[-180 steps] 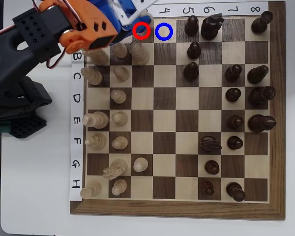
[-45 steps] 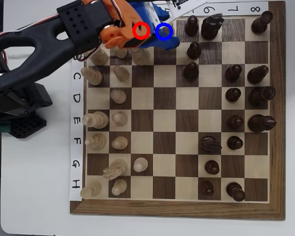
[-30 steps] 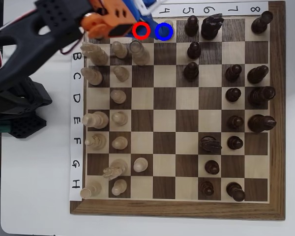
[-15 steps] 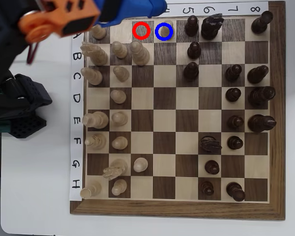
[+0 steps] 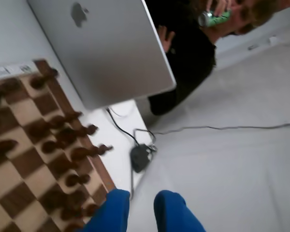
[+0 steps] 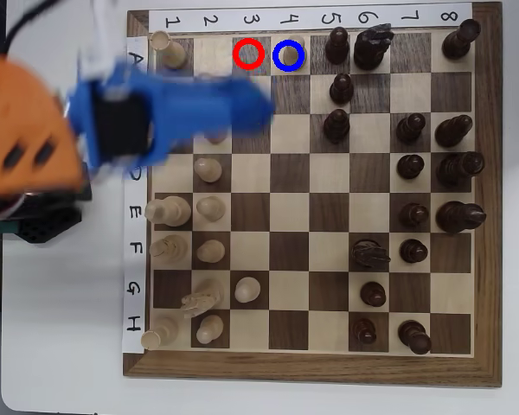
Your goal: Move the piece to destination
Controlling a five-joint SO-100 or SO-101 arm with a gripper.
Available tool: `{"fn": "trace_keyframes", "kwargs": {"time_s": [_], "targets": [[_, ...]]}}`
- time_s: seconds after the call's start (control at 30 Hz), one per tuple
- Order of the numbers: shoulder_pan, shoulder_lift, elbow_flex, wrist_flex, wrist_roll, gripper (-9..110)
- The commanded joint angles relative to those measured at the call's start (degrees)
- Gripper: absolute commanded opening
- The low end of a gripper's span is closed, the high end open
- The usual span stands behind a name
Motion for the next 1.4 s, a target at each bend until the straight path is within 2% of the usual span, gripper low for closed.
{"fn": "trace_keyframes", "kwargs": {"time_s": [0.0,0.1,0.2,0.4,0.63,0.9,1.37], "targets": [[28.6,14.0,4.1,-11.2,-21.5,0],[39.5,15.1,8.1,-16.9,-25.6,0],[52.2,17.3,13.2,-17.6,-32.3,0],[75.1,24.8,25.5,-18.5,-37.4,0],[93.9,31.6,37.2,-17.3,-43.4,0],[98.4,41.6,55.7,-11.2,-42.5,0],[90.2,58.9,81.0,2.2,-31.6,0]]}}
